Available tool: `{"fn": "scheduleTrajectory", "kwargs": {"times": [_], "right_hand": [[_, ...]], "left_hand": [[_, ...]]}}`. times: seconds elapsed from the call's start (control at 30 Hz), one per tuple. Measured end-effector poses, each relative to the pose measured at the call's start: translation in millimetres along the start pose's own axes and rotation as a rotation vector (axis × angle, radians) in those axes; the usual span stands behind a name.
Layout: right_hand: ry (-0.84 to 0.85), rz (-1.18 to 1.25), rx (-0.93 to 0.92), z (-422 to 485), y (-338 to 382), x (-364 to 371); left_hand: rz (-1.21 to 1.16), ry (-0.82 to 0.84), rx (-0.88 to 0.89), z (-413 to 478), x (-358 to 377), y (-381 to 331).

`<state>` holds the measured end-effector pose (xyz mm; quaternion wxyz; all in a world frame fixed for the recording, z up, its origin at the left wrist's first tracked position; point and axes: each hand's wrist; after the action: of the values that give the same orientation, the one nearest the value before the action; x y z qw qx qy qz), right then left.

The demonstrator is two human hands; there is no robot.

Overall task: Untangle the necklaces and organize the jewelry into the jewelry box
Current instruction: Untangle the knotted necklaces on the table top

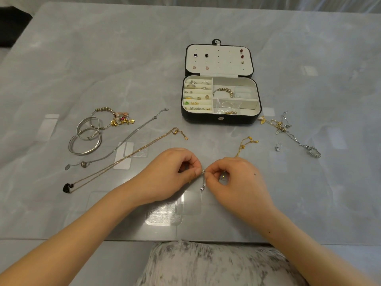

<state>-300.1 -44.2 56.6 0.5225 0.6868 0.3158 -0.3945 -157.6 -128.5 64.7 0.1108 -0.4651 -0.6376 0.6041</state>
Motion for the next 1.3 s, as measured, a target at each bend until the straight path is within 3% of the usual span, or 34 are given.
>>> {"fn": "scheduleTrajectory", "kwargs": {"times": [0.67, 0.97, 1.3], "right_hand": [[-0.020, 0.203, -0.035, 6.8, -3.0, 0.8], [-0.007, 0.095, -0.082, 8.7, 2.5, 1.5], [0.054, 0.152, -0.076, 9.6, 1.0, -0.9]], "left_hand": [[0.030, 0.014, -0.029, 1.4, -0.7, -2.8], [0.000, 0.027, 0.022, 2.7, -3.9, -2.5], [-0.103, 0.039, -0.042, -1.1, -5.1, 1.6]]}}
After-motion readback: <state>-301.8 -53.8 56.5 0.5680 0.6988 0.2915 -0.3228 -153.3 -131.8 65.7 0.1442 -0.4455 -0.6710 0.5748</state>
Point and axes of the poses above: each hand's wrist, its own z-axis towards the middle knuckle, its own x-axis out of the palm, y = z × x, and after that the axes turned 13 degrees about -z, right-handed
